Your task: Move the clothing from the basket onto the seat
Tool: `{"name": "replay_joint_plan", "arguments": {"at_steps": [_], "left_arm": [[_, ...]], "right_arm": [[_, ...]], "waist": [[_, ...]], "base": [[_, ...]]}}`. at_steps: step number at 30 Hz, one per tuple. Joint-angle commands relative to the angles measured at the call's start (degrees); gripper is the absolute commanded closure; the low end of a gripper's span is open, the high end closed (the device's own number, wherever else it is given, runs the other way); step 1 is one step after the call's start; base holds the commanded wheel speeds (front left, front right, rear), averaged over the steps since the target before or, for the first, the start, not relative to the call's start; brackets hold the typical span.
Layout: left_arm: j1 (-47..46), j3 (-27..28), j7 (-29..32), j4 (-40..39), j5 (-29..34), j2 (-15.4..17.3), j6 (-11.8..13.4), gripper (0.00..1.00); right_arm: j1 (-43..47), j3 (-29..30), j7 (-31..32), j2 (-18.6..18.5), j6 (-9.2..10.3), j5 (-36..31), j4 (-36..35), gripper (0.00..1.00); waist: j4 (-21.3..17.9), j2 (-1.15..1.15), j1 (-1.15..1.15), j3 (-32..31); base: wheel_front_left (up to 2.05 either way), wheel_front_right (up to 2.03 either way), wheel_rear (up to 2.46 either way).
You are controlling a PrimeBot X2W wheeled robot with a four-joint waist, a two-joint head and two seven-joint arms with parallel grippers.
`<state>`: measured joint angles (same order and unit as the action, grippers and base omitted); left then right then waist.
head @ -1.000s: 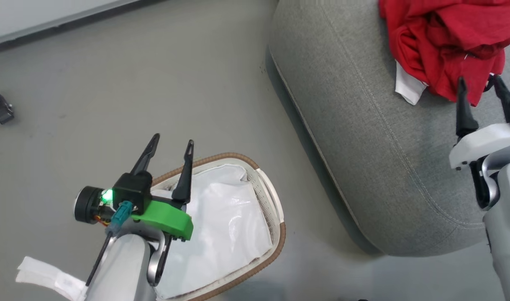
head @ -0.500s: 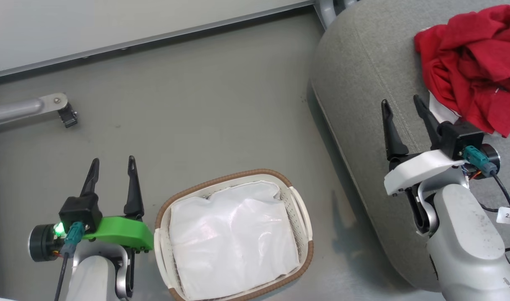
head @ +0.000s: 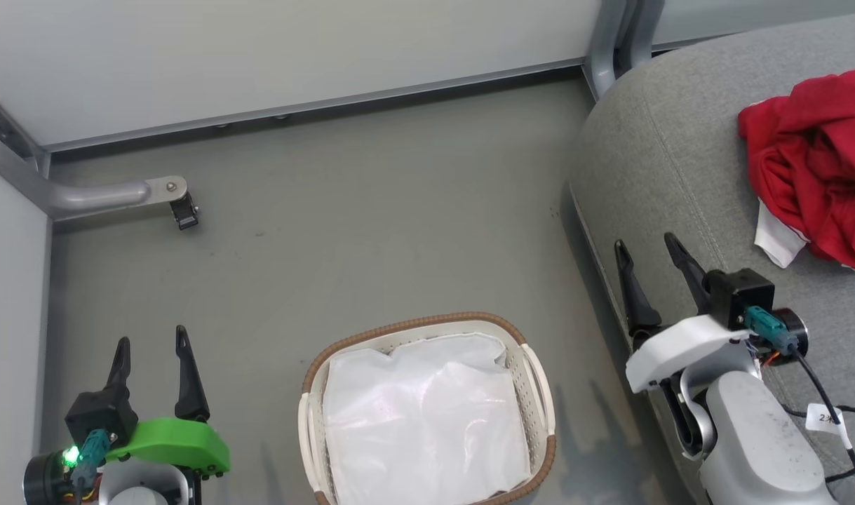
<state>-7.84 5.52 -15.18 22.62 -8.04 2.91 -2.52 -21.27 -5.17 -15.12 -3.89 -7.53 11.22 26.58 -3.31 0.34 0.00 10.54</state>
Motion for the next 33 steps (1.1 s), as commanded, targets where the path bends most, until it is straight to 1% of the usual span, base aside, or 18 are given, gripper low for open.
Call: {"name": "replay_joint_plan", "arguments": {"at_steps": [1,6,9,10,15,33], "left_arm": [[1.1,0.1,0.1,0.1,-0.8,0.1,-0.2,0.00],[3.1,-0.5,0.1,0.4,-2.4,0.1,0.2,0.00],[4.2,-1.0,0.1,0.2,-4.4,0.1,-0.1,0.00],[3.6,-1.0,0.0,0.2,-4.2,-0.1,0.0,1.00],[3.9,-1.2,0.1,2.5,-4.5,-0.6,0.0,1.00],[3.1,-0.5,5.5,-0.1,-24.0,-0.4,-1.3,1.00]], "right_arm": [[1.4,0.1,0.0,0.1,0.08,0.3,0.4,0.00],[3.7,0.2,0.0,0.4,0.08,0.4,0.9,0.00],[4.7,0.1,0.0,0.5,0.08,0.5,1.2,0.00],[4.2,0.0,0.0,0.7,0.00,0.4,1.1,1.00],[6.0,0.0,0.3,1.3,0.00,0.6,3.2,1.00],[8.1,2.9,5.6,1.2,0.01,20.2,-0.7,1.00]], "waist": [[0.7,-0.34,0.00,-1.3],[1.0,-0.34,0.00,-3.3],[1.1,-0.34,0.00,-4.4],[0.9,0.00,0.00,-3.8],[1.0,0.00,0.00,-4.0],[1.3,-0.05,0.00,-5.0]], "base": [[0.00,0.00,0.00],[0.00,0.00,0.00],[0.00,0.00,0.00],[0.00,0.00,0.00],[0.00,0.00,0.00],[0.00,0.00,0.00]]}}
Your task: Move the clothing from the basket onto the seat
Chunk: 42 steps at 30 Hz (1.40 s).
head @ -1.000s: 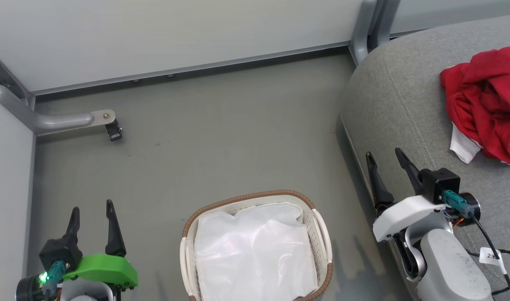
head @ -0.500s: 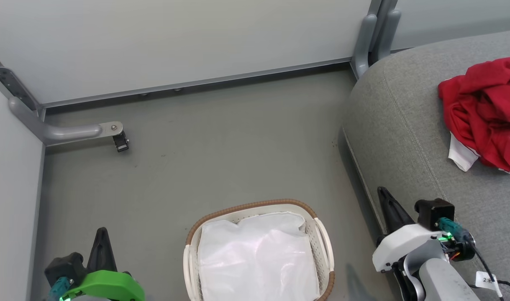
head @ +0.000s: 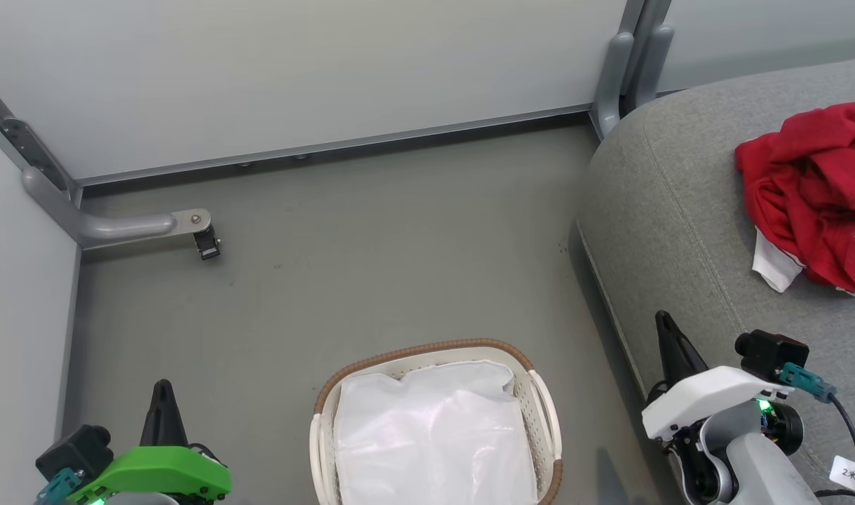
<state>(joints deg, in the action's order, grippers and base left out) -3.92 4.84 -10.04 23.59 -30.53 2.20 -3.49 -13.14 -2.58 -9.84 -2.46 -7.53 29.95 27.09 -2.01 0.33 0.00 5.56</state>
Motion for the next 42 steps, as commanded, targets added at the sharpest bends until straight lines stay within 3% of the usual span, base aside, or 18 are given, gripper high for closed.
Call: {"name": "replay_joint_plan", "arguments": {"at_steps": [1,42], "left_arm": [[-0.8,0.2,0.6,-1.3,-2.5,0.3,-0.4,1.00],[-2.0,1.0,8.7,-5.5,-32.4,0.6,-2.2,1.00]], "right_arm": [[0.1,0.5,0.5,-0.2,0.01,2.5,-1.4,1.00],[3.5,4.9,8.5,-0.4,0.03,32.7,-7.3,1.00]], "waist": [[0.0,-0.05,0.00,-0.1],[0.8,-0.16,0.00,-2.2]], "base": [[0.00,0.00,0.00],[0.00,0.00,0.00]]}}
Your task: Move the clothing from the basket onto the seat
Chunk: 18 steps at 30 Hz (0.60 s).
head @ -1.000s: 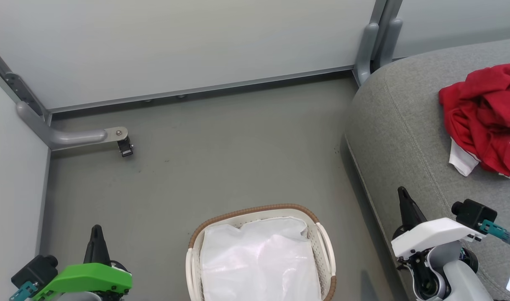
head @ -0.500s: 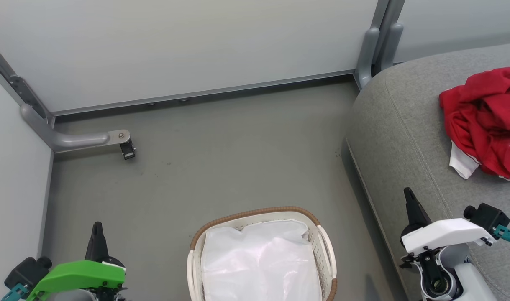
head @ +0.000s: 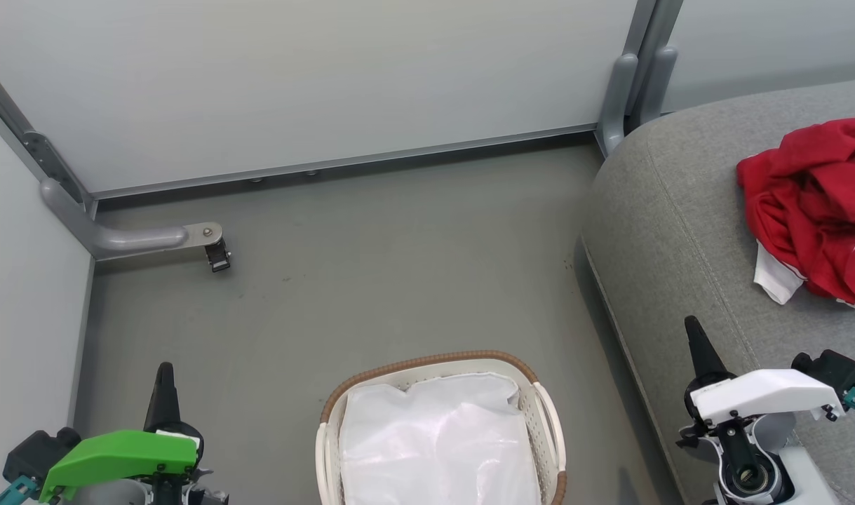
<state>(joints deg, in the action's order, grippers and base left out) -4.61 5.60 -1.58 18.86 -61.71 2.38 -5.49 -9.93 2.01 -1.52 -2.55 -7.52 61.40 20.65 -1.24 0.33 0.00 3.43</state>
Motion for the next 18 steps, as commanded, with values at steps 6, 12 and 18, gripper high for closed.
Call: {"name": "replay_joint_plan", "arguments": {"at_steps": [6,12,18], "left_arm": [[-1.5,0.4,1.1,-1.2,-4.7,0.4,-0.5,1.00],[-1.6,0.5,2.1,-1.7,-7.9,0.5,-0.7,1.00],[-1.7,0.6,2.9,-2.0,-11.0,0.5,-0.9,1.00]], "right_arm": [[0.7,0.8,1.2,-0.3,0.03,4.7,-1.6,1.00],[1.0,1.3,2.1,-0.3,0.03,8.0,-2.2,1.00],[1.3,1.8,2.9,-0.4,0.03,11.1,-2.8,1.00]], "waist": [[0.1,-0.18,0.00,-0.3],[0.2,-0.19,0.00,-0.6],[0.4,-0.21,0.00,-0.9]], "base": [[0.00,0.00,0.00],[0.00,0.00,0.00],[0.00,0.00,0.00]]}}
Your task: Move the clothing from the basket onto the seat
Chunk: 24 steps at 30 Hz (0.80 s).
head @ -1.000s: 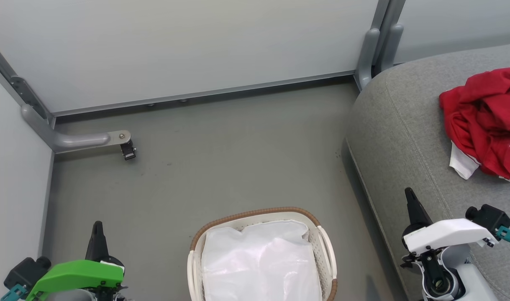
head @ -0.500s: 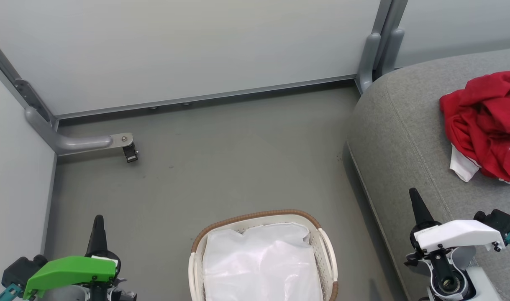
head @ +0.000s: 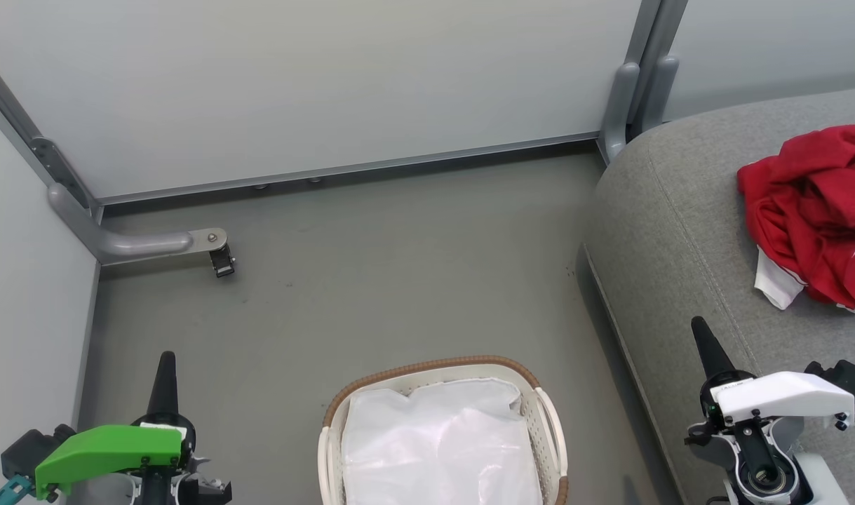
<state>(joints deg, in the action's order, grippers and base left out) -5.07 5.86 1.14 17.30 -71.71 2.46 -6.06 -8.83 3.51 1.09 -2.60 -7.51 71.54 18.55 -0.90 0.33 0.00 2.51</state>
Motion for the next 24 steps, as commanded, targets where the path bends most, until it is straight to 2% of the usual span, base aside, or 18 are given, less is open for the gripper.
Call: {"name": "replay_joint_plan", "arguments": {"at_steps": [1,24], "left_arm": [[-1.3,0.3,0.4,-0.5,-1.6,0.4,-0.4,1.00],[-1.8,0.6,3.2,-2.0,-12.0,0.5,-1.0,1.00]], "right_arm": [[0.3,0.4,0.4,-0.3,0.02,1.6,-0.8,1.00],[1.5,2.0,3.3,-0.4,0.02,12.1,-2.8,1.00]], "waist": [[0.0,-0.21,0.00,-0.1],[0.5,-0.27,0.00,-1.2]], "base": [[0.00,0.00,0.00],[0.00,0.00,0.00]]}}
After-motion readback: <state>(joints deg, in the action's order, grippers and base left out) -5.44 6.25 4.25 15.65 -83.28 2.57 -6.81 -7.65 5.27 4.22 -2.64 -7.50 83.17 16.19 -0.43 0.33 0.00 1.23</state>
